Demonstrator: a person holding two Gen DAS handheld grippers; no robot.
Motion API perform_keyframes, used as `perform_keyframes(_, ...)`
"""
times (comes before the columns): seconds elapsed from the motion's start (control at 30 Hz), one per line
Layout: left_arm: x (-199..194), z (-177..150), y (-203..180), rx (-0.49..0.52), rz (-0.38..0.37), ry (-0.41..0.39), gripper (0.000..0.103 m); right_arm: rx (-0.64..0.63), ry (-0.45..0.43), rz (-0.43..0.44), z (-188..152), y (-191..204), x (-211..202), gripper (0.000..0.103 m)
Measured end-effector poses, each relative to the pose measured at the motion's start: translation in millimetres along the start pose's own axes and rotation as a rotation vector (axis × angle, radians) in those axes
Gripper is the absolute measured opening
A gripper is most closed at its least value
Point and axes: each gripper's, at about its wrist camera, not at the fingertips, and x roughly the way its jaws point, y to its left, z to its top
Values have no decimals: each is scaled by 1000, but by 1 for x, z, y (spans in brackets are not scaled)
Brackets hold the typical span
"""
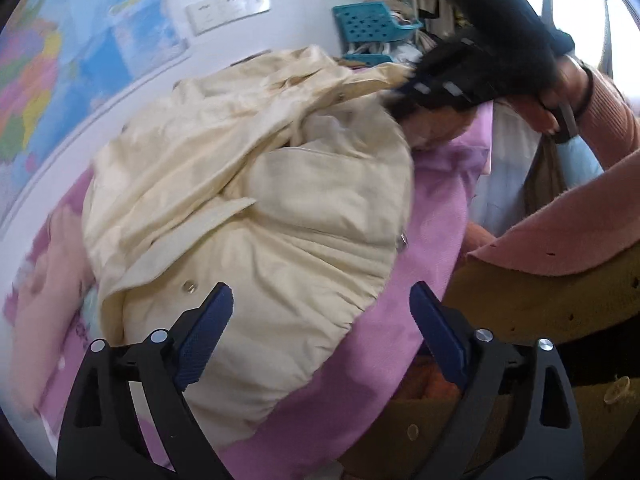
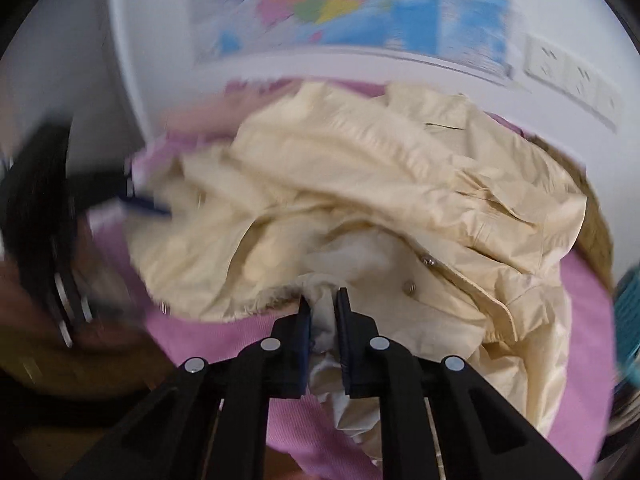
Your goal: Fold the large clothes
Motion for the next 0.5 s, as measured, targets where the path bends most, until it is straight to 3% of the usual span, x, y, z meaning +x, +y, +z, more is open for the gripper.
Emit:
perform_keyframes(0.03, 2, 4, 0, 8, 22, 6, 87, 25, -4, -7, 3, -2, 1, 12)
perform_keyframes(0.07, 5, 8, 1, 9, 53, 12, 73, 47, -5, -13, 7, -3, 2, 12)
perform_keyframes(0.13, 17, 16, 12, -11, 133, 56, 56, 88, -18, -1, 9, -5, 0, 12)
perform_keyframes(0.17, 20, 20, 20, -39, 145, 69, 47, 87, -24, 2, 7, -4, -3, 13)
perform_keyframes(0.27, 13, 30, 51, -163, 100, 59, 30, 70, -62, -16, 2, 5, -22, 18)
perform_keyframes(0.37, -5, 38, 78, -258, 11, 14, 28, 54, -81, -41, 1, 6, -31, 17)
perform_keyframes(0.5, -5, 48, 87, -260, 44, 19, 28, 26, -115, -59, 0, 13, -42, 20)
